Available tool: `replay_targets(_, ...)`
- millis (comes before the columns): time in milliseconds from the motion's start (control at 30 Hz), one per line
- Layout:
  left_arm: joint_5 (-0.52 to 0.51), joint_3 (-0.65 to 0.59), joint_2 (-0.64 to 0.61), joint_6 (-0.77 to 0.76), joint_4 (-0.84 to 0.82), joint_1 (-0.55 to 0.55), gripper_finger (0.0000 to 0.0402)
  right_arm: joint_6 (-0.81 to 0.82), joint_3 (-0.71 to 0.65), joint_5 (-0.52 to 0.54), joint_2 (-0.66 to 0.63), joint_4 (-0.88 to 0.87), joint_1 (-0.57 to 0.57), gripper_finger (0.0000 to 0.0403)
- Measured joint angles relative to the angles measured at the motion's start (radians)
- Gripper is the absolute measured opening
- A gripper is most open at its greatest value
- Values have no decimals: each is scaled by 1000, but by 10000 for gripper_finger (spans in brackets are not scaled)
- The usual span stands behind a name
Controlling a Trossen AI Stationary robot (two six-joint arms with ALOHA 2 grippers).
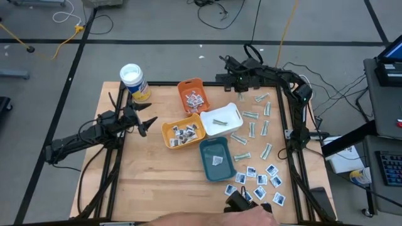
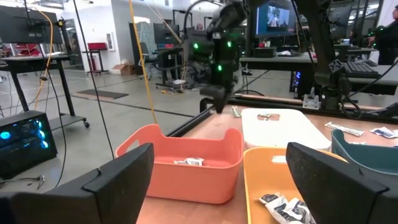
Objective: Pick & Place First Aid Supplies
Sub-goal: Put the green bandage into the white bin
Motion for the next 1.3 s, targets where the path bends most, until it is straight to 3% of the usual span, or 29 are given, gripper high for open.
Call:
replay_targets(333,0,0,0,0,0,0,365,-170,204,-95,0,-271,-1,0)
replay_targets(700,0,0,0,0,0,0,374,-564,342,-133,-1,-380,167,0)
replay_targets(1100,0,0,0,0,0,0,361,-902,346,-130,-2,-378,370,0)
replay_targets(1300,0,0,0,0,0,0,369,-969,226,-122,-3,-225,432,0)
